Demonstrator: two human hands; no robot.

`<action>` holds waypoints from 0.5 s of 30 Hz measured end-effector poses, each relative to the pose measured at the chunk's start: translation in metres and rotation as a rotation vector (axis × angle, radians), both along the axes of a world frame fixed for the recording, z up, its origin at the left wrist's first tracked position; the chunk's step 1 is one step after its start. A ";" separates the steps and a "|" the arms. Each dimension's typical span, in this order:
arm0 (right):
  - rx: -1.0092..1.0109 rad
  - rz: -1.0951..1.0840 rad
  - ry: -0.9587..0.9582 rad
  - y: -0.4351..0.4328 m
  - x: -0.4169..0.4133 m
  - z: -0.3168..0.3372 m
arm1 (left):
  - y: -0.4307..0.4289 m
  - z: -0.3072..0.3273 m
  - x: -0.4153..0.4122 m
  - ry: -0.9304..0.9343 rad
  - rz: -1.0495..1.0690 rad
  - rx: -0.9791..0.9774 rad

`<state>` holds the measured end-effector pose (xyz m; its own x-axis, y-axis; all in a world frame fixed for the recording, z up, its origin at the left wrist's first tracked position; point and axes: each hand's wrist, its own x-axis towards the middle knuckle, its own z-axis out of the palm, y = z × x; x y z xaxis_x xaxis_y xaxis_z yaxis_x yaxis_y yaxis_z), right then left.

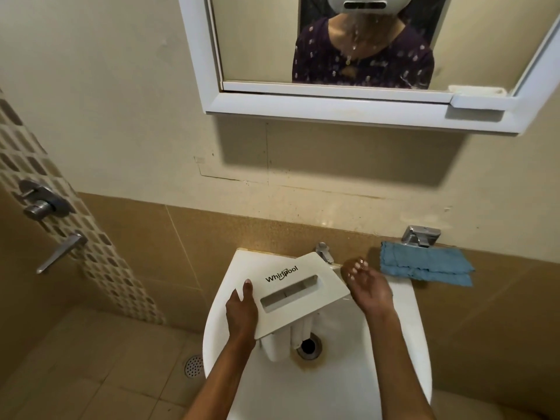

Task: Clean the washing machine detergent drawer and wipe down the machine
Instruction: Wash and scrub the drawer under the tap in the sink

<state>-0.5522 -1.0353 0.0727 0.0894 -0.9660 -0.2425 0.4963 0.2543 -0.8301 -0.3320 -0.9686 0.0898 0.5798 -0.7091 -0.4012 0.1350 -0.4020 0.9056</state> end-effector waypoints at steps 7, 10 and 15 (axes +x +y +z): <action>0.162 0.417 0.151 -0.008 0.034 0.077 | 0.003 0.003 -0.012 -0.022 -0.087 -0.043; 0.143 0.619 0.665 0.000 0.064 0.080 | 0.004 0.006 -0.014 -0.025 -0.105 -0.045; -0.180 0.843 1.572 0.018 0.096 0.078 | 0.002 0.005 -0.015 -0.044 -0.113 -0.037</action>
<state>-0.4566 -1.0169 0.1505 0.3343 -0.8081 -0.4850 -0.9095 -0.1416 -0.3908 -0.3468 -0.9668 0.0944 0.5114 -0.7849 -0.3498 0.0506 -0.3789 0.9241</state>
